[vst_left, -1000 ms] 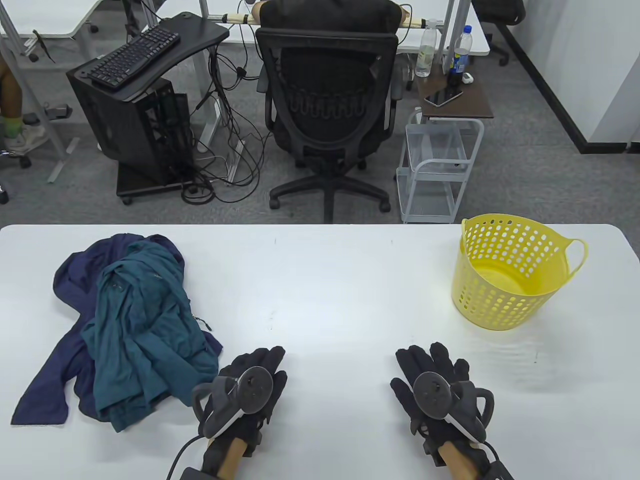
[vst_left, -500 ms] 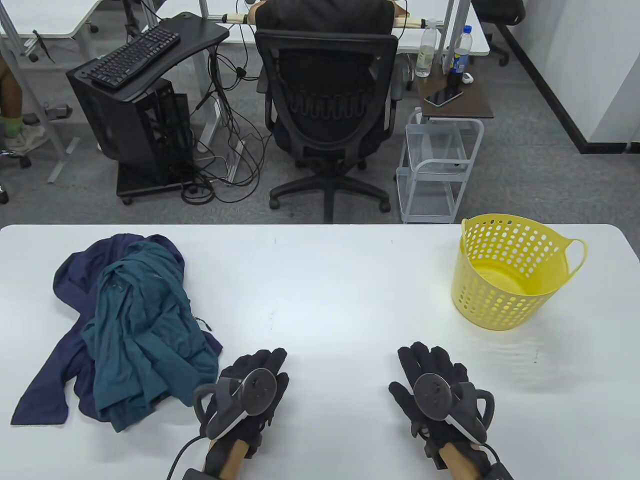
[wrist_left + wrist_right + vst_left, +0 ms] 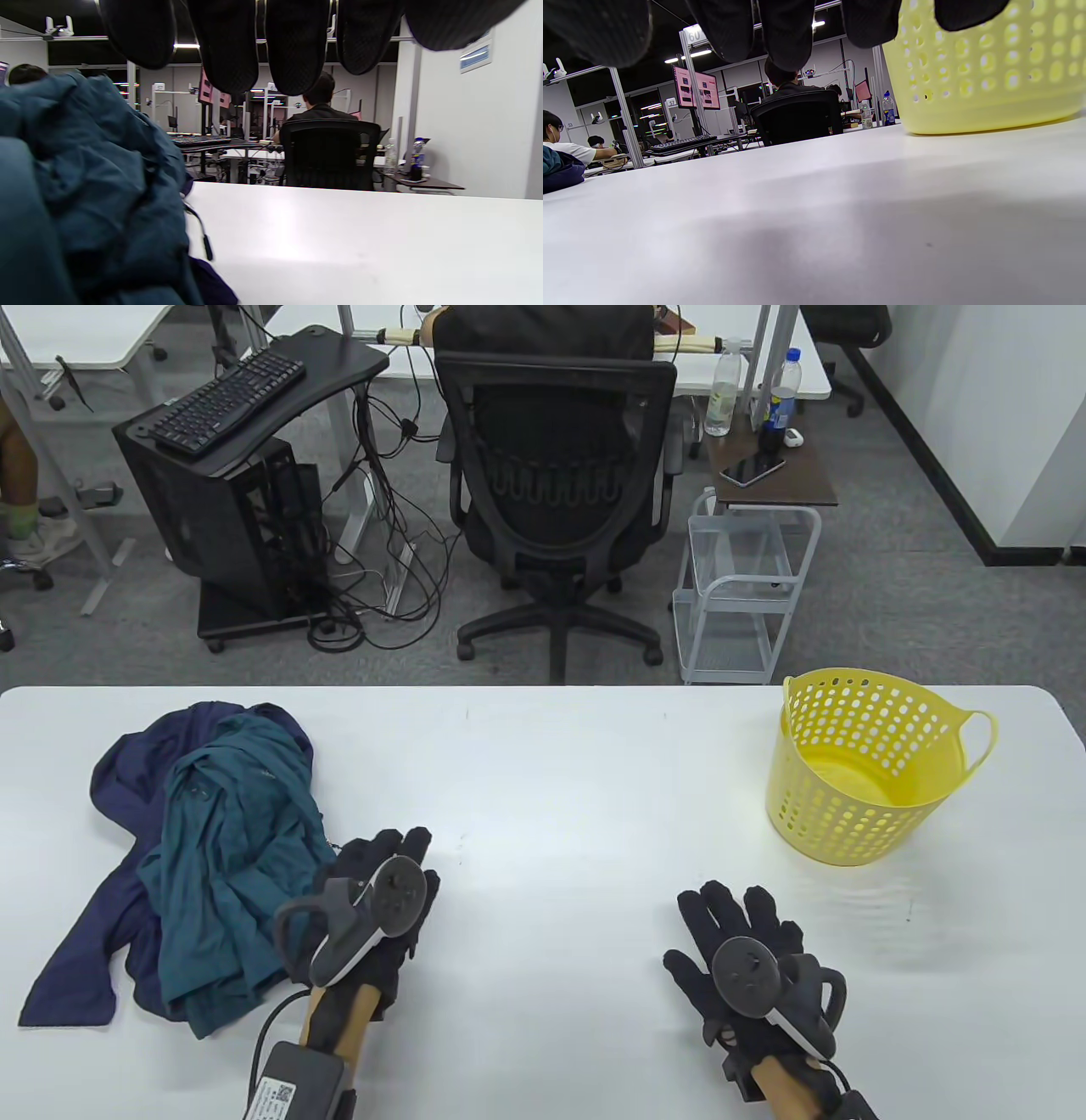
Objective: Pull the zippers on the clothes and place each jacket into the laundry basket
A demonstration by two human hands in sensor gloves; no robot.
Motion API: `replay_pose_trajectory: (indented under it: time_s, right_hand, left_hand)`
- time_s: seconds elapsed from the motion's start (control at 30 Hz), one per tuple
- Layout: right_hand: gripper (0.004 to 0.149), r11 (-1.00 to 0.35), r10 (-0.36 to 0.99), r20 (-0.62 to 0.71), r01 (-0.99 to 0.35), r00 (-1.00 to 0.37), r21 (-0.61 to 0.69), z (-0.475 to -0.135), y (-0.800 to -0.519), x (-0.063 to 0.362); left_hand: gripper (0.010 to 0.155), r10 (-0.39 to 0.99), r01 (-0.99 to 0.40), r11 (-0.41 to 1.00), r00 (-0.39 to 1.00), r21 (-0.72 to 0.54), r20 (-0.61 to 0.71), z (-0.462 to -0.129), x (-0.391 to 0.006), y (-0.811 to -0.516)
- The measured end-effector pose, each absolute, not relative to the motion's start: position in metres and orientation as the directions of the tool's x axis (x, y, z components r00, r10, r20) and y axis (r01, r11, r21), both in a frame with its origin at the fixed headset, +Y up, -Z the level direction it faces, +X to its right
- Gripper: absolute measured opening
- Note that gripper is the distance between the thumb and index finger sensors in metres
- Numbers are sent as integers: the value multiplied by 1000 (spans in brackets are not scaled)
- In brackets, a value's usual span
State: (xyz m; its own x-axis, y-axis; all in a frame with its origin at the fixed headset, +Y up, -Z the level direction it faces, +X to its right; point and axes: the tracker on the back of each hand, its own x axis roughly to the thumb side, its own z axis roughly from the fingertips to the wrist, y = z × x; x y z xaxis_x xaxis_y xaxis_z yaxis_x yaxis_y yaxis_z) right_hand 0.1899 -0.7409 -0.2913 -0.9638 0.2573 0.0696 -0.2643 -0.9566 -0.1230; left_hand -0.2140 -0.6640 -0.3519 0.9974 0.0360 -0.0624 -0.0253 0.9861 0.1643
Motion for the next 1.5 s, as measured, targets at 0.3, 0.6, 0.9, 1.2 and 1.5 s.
replay_pose_trajectory:
  time_s: [0.3, 0.6, 0.9, 1.2, 1.5]
  right_hand:
    - [72, -962, 249, 54, -253, -967, -97, -291, -742, 190]
    - [73, -965, 246, 46, -249, -968, -80, -292, -743, 190]
    - [73, -971, 228, 47, -231, -973, -64, -293, -744, 188]
    - [73, -975, 215, 51, -218, -975, -51, -294, -747, 185]
    - [72, -961, 255, 42, -258, -966, -102, -291, -737, 175]
  left_hand:
    - [64, 5, 52, 987, 937, 152, -349, -385, -285, -633]
    - [100, 27, -52, 998, 850, -32, -526, -405, -339, -693]
    - [105, -52, -66, 980, 827, -188, -560, -417, -352, -738]
    - [82, -190, 127, 981, 779, -145, -597, -424, -352, -743]
    - [71, -69, 148, 984, 819, 94, -569, -404, -350, -693]
